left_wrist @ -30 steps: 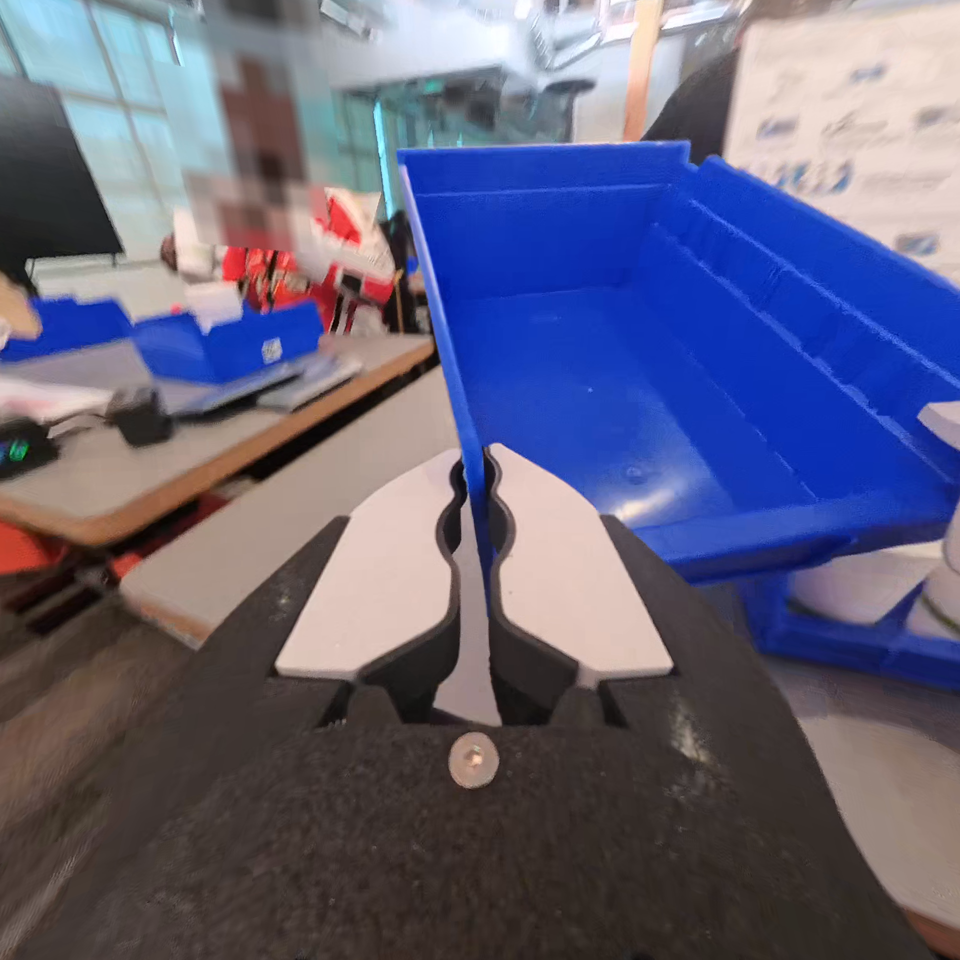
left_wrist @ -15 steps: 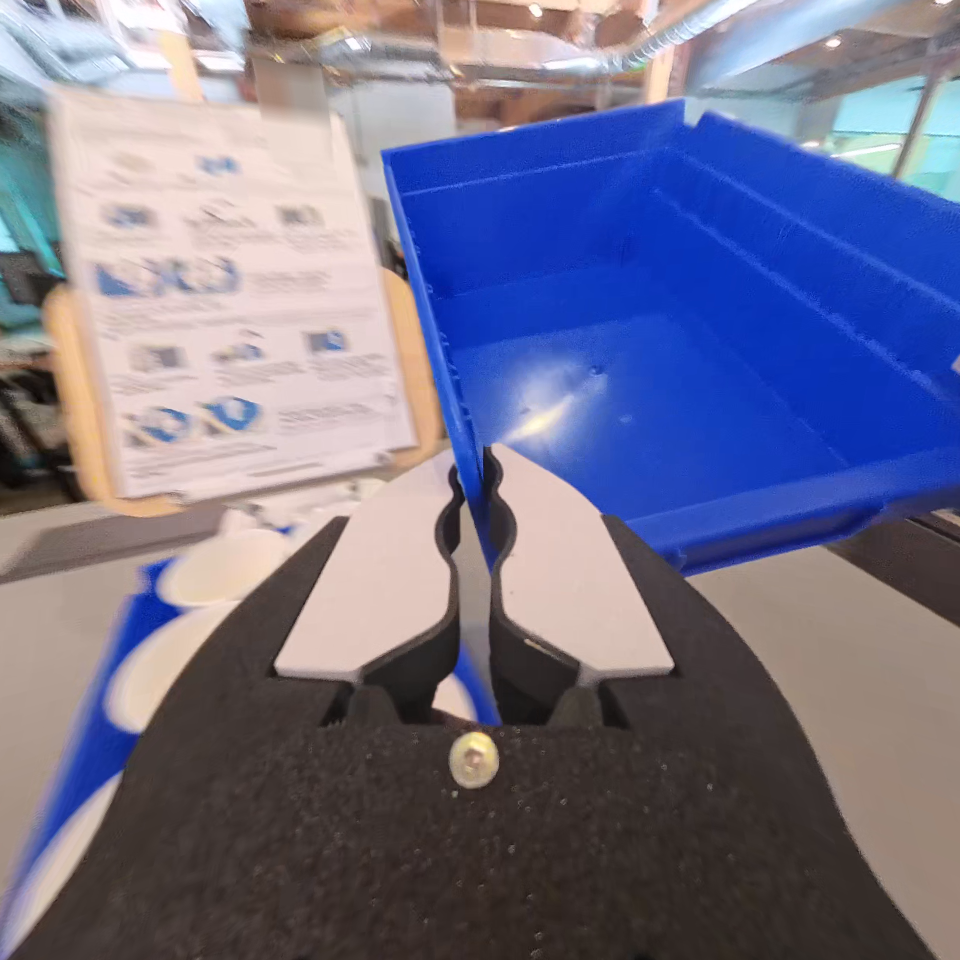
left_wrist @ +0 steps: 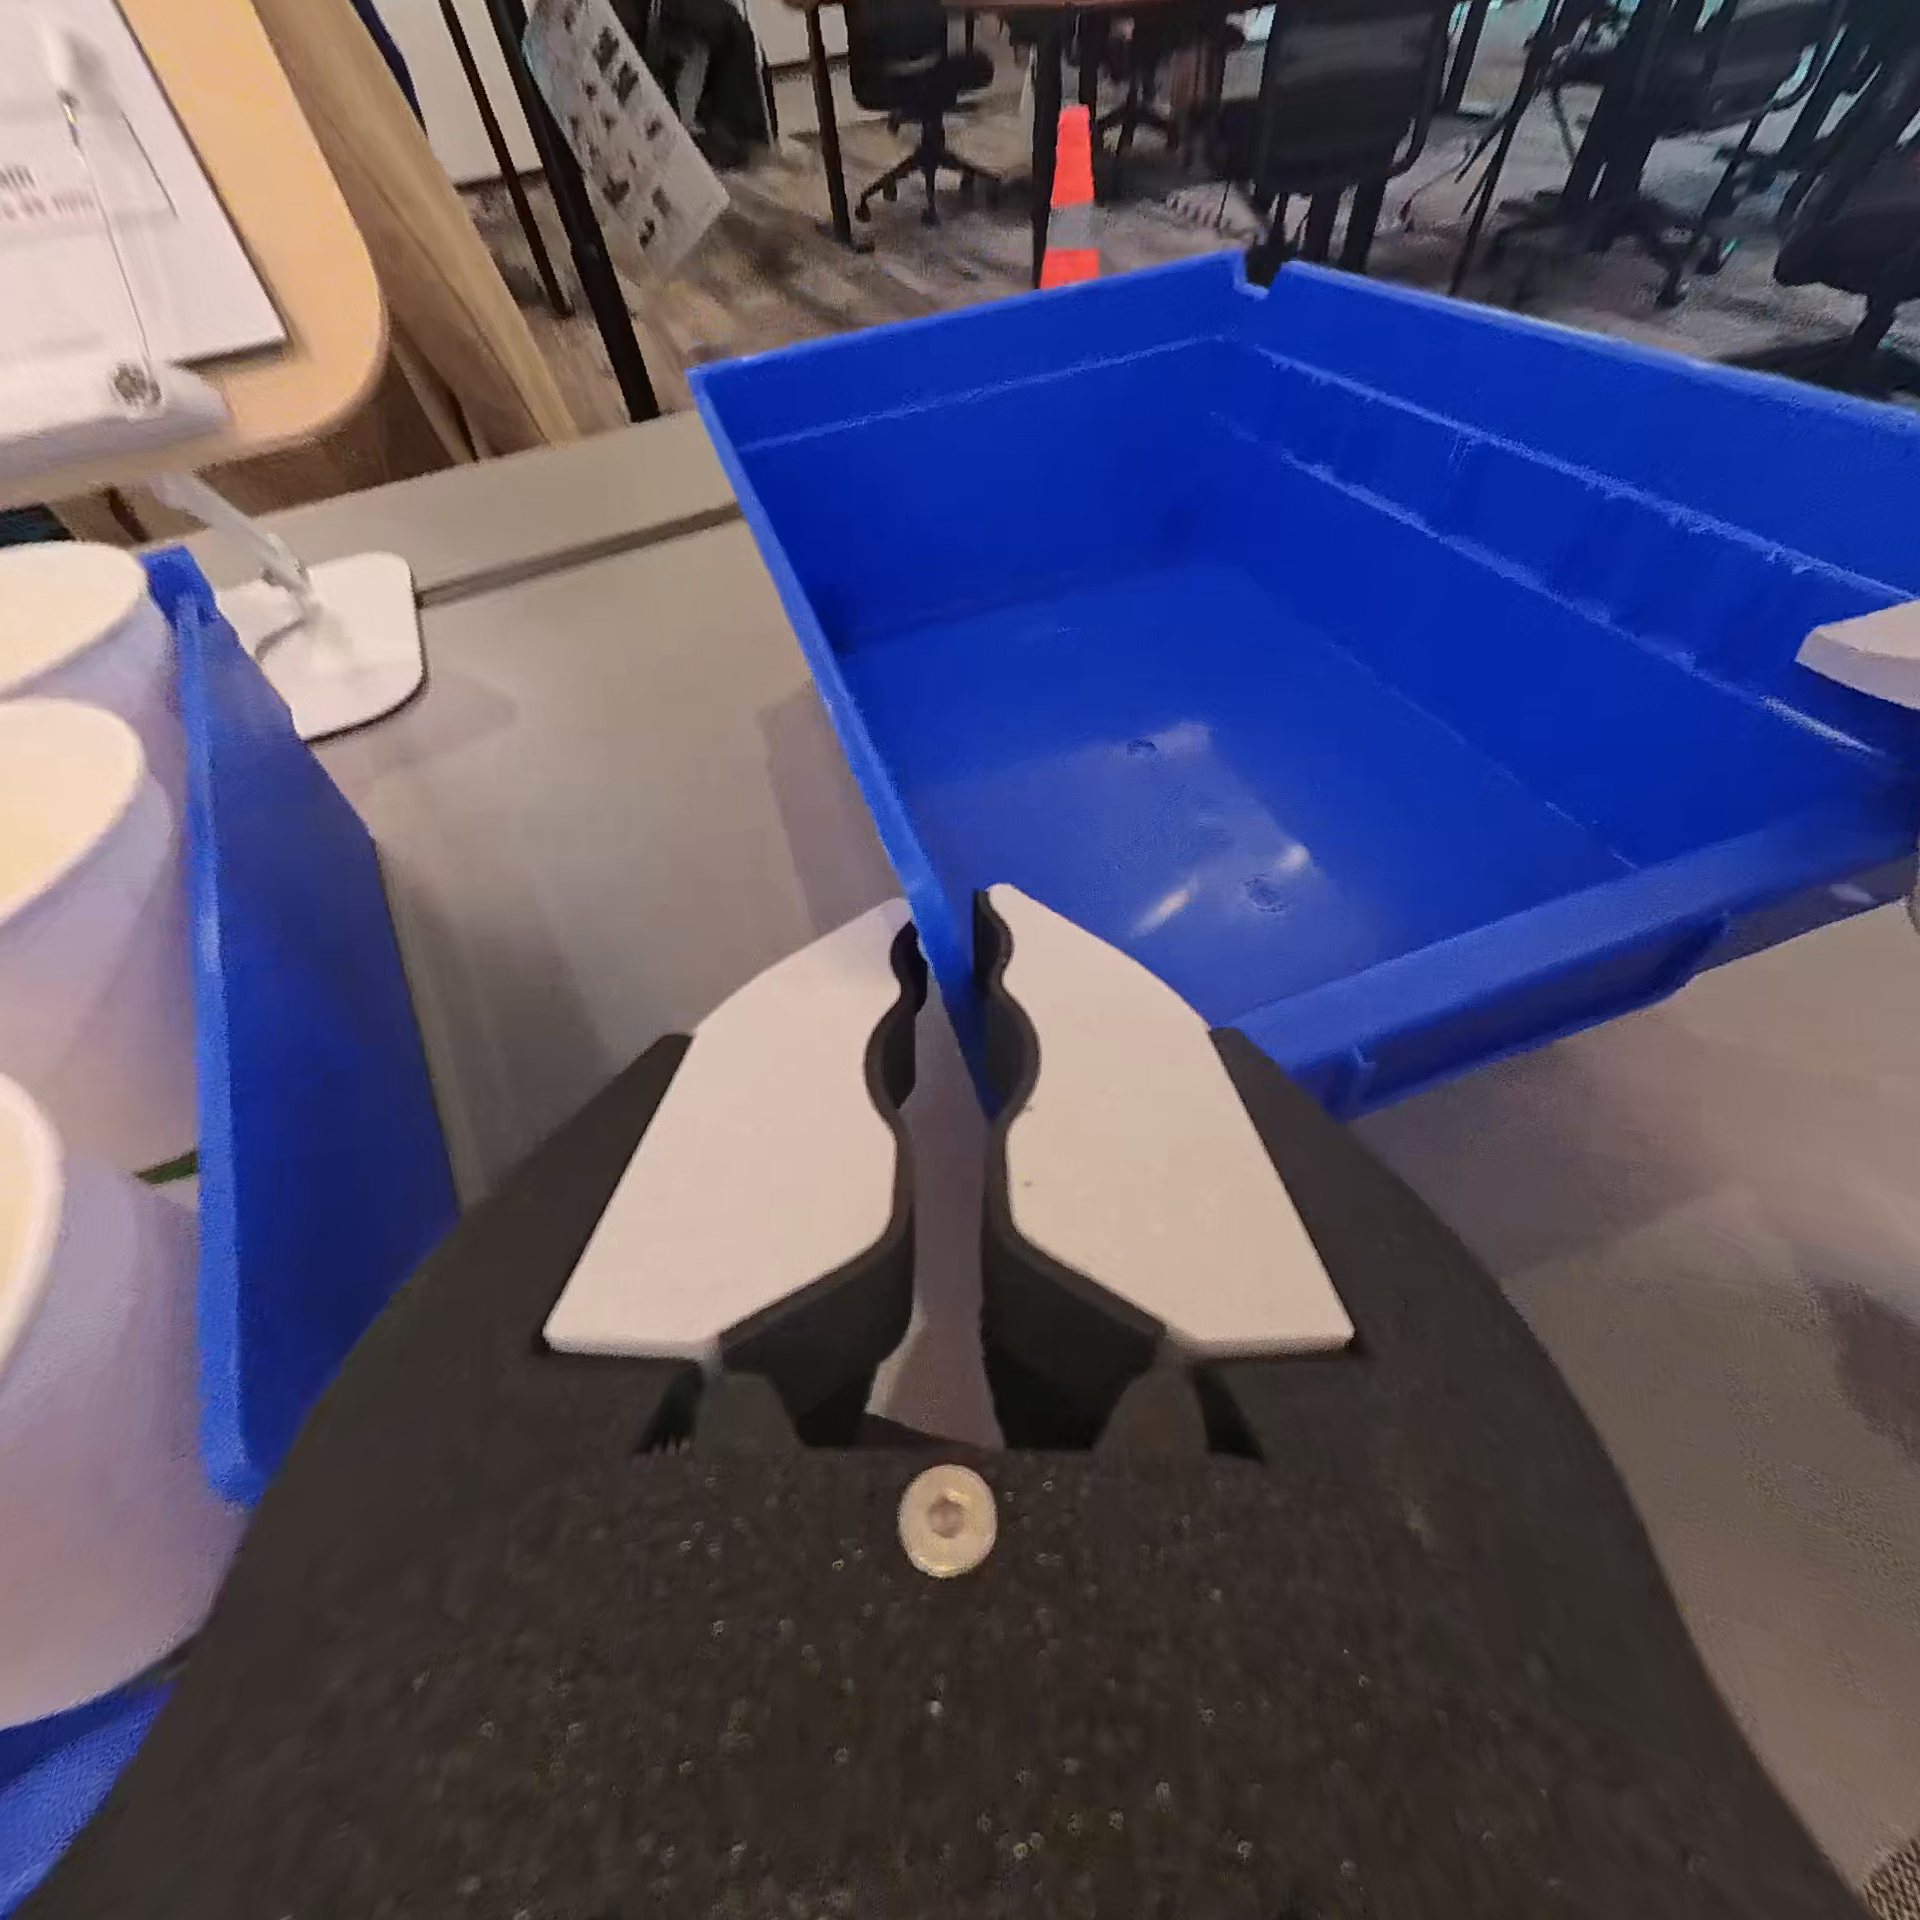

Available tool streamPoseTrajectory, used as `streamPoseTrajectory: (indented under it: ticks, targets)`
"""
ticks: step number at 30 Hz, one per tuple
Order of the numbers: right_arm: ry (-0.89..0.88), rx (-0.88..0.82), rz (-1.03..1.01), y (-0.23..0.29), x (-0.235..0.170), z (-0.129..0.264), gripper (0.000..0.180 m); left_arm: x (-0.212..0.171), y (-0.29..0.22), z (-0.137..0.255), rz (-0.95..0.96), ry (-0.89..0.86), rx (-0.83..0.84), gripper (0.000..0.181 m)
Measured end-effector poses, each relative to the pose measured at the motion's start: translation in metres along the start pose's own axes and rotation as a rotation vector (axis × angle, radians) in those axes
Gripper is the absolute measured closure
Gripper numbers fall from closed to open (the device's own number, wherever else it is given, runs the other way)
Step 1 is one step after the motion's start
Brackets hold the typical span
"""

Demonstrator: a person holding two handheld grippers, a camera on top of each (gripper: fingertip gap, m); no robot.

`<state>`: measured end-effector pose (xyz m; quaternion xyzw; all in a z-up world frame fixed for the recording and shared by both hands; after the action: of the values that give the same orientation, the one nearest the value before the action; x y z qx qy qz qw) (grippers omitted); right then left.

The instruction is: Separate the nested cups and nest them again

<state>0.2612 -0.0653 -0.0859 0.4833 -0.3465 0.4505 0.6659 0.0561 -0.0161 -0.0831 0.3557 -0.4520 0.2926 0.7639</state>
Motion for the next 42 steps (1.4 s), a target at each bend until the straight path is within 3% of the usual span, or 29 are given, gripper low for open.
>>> streamPoseTrajectory:
  ticks: [9, 10, 11, 13, 17, 20, 24, 26, 30, 33, 36, 42]
  targets:
    - [0.072, -0.036, -0.025, -0.011, -0.022, -0.017, 0.176, -0.029, -0.012, -0.002, 0.002, 0.024, -0.023, 0.168]
    - [0.069, -0.025, -0.045, -0.011, -0.022, -0.017, 0.176, -0.031, -0.013, 0.000, 0.008, 0.027, -0.030, 0.163]
    - [0.069, -0.021, -0.055, -0.012, -0.022, -0.017, 0.175, -0.032, -0.012, 0.003, 0.012, 0.030, -0.032, 0.146]
    - [0.070, -0.061, -0.067, -0.017, -0.019, -0.014, 0.162, -0.036, -0.008, 0.016, 0.011, 0.038, -0.051, 0.130]
    - [-0.017, -0.191, -0.001, -0.015, -0.002, 0.023, 0.143, -0.050, 0.011, 0.081, 0.032, 0.032, -0.176, 0.126]
    - [-0.148, -0.182, 0.105, 0.034, 0.010, 0.055, 0.146, -0.060, 0.061, 0.143, 0.052, -0.016, -0.094, 0.130]
    - [-0.028, 0.175, 0.120, 0.159, -0.035, 0.046, 0.145, -0.095, 0.159, 0.191, 0.138, -0.001, 0.235, 0.133]
    - [0.086, 0.295, 0.122, 0.212, -0.071, 0.029, 0.144, -0.122, 0.197, 0.190, 0.194, 0.066, 0.319, 0.132]
    - [0.153, 0.239, 0.175, 0.260, -0.108, -0.010, 0.152, -0.144, 0.238, 0.172, 0.258, 0.066, 0.376, 0.132]
    - [0.169, 0.192, 0.146, 0.271, -0.115, -0.031, 0.156, -0.148, 0.242, 0.155, 0.252, 0.091, 0.345, 0.140]
    - [0.185, 0.186, 0.123, 0.277, -0.121, -0.044, 0.173, -0.148, 0.234, 0.141, 0.257, 0.099, 0.260, 0.173]
    - [0.064, 0.086, 0.035, 0.293, -0.119, -0.041, 0.177, -0.142, 0.237, 0.144, 0.190, 0.114, 0.345, 0.177]
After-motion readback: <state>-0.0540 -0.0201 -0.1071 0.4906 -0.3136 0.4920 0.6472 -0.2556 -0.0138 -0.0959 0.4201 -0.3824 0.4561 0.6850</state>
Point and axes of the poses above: each gripper's, where its closed fingertips meet, z back along the fingers, x out of its top, y = z × x across the jaws, the point moved 5 cm from there along z, back along the fingers, and after that the axes turned 13 degrees about -z, right-handed, at the moved point
